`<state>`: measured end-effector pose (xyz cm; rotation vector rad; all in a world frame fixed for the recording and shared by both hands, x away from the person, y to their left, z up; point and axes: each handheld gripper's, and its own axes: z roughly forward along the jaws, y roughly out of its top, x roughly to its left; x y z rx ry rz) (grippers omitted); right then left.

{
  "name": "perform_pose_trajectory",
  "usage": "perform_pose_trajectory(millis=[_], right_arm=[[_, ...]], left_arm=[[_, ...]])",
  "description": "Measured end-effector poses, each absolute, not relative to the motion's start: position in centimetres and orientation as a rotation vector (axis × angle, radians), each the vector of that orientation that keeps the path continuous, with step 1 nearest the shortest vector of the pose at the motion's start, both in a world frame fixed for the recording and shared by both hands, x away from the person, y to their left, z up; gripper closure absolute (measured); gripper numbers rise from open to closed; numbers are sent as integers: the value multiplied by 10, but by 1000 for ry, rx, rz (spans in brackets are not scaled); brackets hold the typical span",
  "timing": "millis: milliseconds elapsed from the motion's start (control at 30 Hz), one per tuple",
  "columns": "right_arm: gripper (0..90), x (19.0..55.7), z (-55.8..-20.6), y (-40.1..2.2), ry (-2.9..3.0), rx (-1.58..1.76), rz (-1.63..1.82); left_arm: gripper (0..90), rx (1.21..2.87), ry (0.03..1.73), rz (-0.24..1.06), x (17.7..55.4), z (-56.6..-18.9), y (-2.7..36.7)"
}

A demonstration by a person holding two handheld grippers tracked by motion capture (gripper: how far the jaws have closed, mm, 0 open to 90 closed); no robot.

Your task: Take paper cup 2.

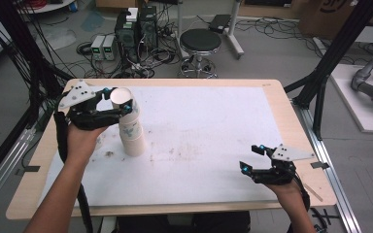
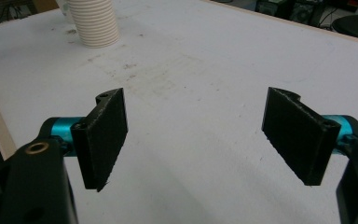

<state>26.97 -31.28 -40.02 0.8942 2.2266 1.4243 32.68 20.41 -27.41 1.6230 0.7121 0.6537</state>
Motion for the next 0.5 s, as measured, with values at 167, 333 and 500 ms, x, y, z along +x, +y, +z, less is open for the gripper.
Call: perform_pose_trajectory(millis=[167,333,500], right_arm=[[229,270,-400,-313,2223,896,1426],[229,271,-400,-313,2227,891,1428],[229,272,-400,-310,2245,879,1430]], left_arm=[[362,1575,662,654,319,-260,201],[364,1568,615,551,316,-260,191],[364,1595,566,463,312,-274,174]])
